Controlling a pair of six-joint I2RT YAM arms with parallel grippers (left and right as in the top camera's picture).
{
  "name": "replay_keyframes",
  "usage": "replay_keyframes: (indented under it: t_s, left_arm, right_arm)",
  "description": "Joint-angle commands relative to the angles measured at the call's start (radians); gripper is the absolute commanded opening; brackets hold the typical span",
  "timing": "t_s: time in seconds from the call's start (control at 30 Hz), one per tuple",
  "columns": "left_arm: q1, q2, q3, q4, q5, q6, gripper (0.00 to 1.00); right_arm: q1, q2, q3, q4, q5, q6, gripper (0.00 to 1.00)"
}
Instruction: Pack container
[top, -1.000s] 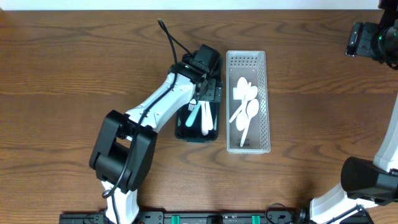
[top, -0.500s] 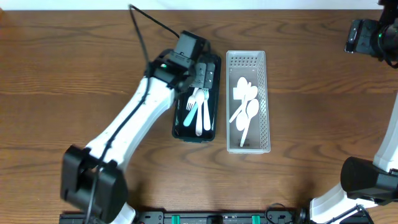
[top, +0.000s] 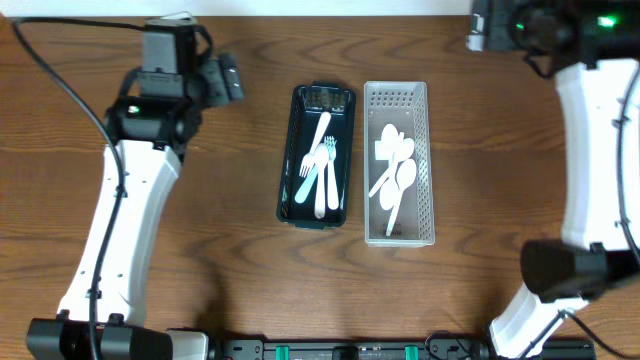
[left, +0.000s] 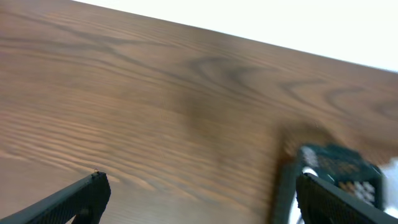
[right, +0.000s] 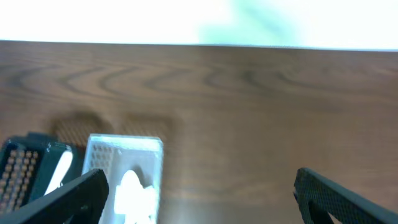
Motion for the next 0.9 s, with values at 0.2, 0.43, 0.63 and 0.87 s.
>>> replay_keyframes:
  t_s: [0.2,0.43,0.63,0.87]
  left_arm:
    - [0.111,0.012,0.013,0.112,-0.016,0.035,0.98]
    - [0.119,0.005,-0.035,0.083,-0.015,0.138,0.98]
    - [0.119,-0.065,-0.196,0.164,-0.015,0.138,0.98]
    - [0.119,-0.246,-0.5,0.39,-0.015,0.137,0.98]
  right_arm:
    - [0.015,0.218,0.006,0.204,0.013,-0.044,0.99]
    - [-0.018,0.225,0.006,0.159,0.042,-0.038,0.99]
    - [-0.089,0.214,-0.03,0.085,0.049,0.001,0.99]
    - [-0.187,0.095,-0.231,0.161,0.04,-0.045,0.99]
